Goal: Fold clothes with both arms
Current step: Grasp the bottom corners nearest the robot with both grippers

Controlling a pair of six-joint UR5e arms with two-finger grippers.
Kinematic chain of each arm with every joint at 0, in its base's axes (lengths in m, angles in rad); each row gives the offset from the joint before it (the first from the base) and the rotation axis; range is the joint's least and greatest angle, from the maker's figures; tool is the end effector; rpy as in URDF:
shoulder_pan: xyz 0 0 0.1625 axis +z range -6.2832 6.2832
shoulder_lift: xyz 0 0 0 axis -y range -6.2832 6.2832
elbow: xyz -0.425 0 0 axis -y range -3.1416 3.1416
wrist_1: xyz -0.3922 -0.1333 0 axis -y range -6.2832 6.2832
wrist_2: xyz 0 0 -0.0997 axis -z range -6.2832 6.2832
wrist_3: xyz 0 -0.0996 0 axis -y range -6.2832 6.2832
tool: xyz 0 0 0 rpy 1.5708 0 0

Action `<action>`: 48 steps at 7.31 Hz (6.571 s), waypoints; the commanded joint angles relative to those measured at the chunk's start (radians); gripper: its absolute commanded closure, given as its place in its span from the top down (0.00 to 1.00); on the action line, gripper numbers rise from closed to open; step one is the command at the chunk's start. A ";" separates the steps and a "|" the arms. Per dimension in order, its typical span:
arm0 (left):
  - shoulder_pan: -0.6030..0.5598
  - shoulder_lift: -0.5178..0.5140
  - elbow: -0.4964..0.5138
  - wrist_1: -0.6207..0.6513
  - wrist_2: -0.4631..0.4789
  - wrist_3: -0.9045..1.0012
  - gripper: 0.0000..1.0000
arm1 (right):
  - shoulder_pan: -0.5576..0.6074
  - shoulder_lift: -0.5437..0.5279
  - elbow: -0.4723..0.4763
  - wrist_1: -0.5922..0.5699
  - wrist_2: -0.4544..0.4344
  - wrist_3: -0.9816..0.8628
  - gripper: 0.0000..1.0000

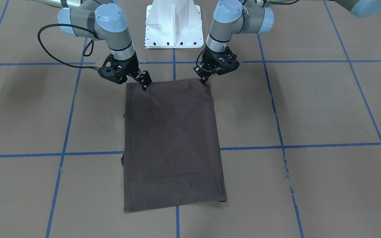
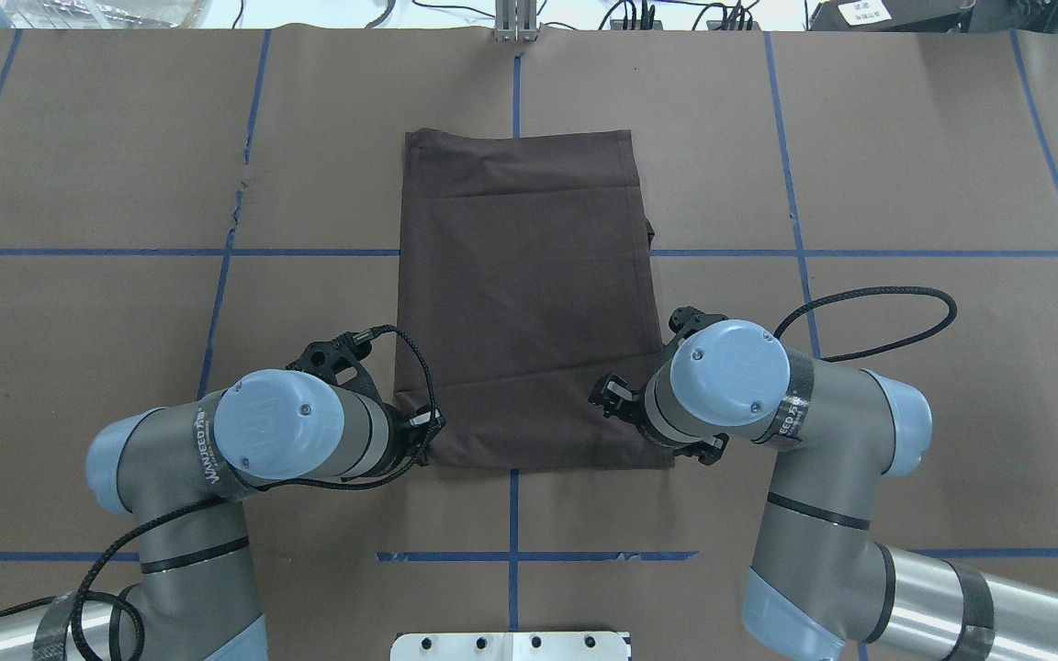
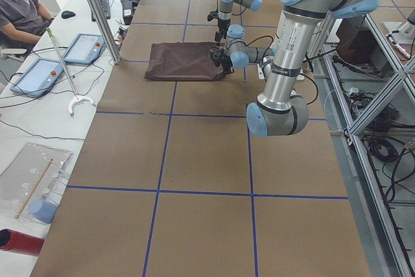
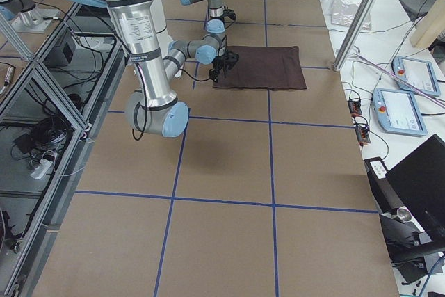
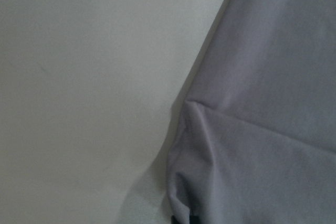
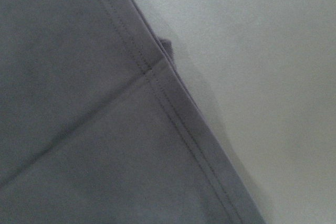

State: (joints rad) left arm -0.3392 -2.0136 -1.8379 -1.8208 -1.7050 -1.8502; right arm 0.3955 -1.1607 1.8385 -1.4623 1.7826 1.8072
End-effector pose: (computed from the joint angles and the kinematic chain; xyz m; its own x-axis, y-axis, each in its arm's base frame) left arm 0.5425 -0.3186 0.2658 0.4575 -0.4512 -0.7662 0.3668 0.8807 -0.2997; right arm -0.5236 -0.3404 0.3045 0.5777 0.4893 0.6533 -0.3854 0.8691 -0.3101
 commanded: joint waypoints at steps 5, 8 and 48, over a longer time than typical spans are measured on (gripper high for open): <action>-0.015 -0.001 -0.015 0.001 0.001 0.000 0.00 | -0.023 0.004 -0.064 0.006 -0.026 -0.005 1.00; -0.021 -0.001 -0.015 0.001 0.002 0.000 0.00 | -0.018 0.010 -0.062 0.005 -0.025 -0.012 0.14; -0.050 -0.007 -0.041 0.034 0.002 0.042 0.00 | -0.007 0.114 -0.116 -0.059 0.020 -0.031 0.00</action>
State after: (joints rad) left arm -0.3882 -2.0203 -1.8798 -1.7871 -1.7027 -1.8086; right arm 0.3869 -1.0501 1.7194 -1.5234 1.8034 1.7775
